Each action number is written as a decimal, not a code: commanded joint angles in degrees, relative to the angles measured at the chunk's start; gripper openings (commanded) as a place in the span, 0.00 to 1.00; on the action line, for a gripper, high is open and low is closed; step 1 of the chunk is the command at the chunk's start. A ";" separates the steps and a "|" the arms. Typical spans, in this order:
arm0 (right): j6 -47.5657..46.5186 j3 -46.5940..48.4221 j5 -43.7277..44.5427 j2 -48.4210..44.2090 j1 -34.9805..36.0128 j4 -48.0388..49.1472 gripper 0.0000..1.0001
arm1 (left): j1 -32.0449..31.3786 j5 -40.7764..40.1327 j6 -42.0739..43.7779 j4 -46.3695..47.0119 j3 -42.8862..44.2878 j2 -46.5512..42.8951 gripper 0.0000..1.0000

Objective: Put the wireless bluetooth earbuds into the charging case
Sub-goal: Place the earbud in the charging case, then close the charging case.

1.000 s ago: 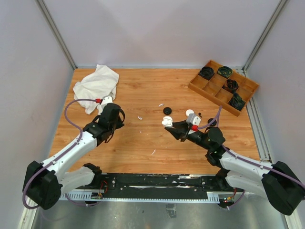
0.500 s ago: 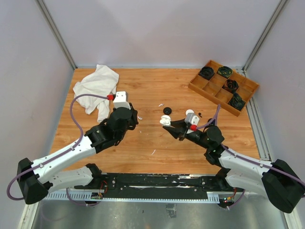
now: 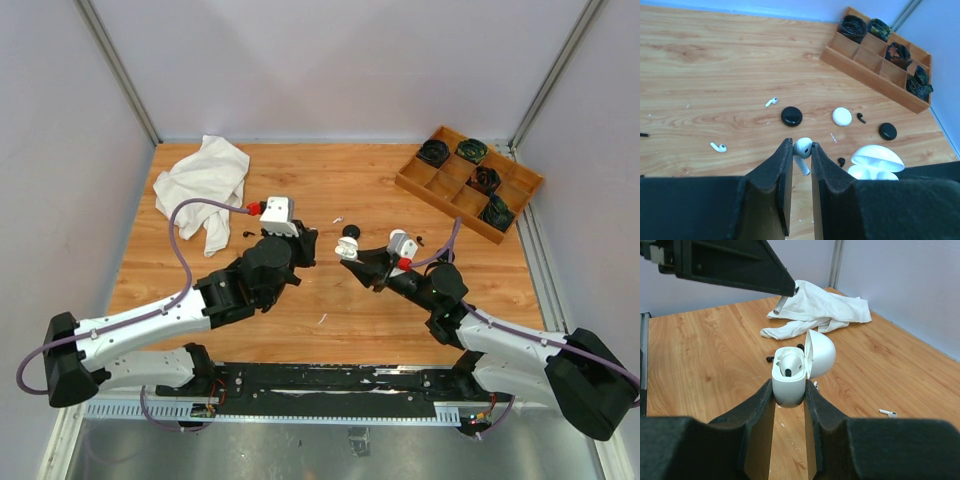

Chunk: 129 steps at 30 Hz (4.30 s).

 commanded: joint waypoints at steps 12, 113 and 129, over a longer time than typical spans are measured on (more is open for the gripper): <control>2.86 0.93 2.87 1.14 0.84 5.23 0.01 | -5.65 -2.26 4.48 14.13 1.85 5.81 0.10; 2.30 0.95 -4.03 -0.26 0.77 4.18 0.01 | 13.68 46.09 -2.28 9.18 -1.99 -4.82 0.84; 4.72 4.50 -9.35 -0.97 0.85 0.16 0.01 | 21.53 72.71 -3.25 13.44 -3.35 1.34 0.87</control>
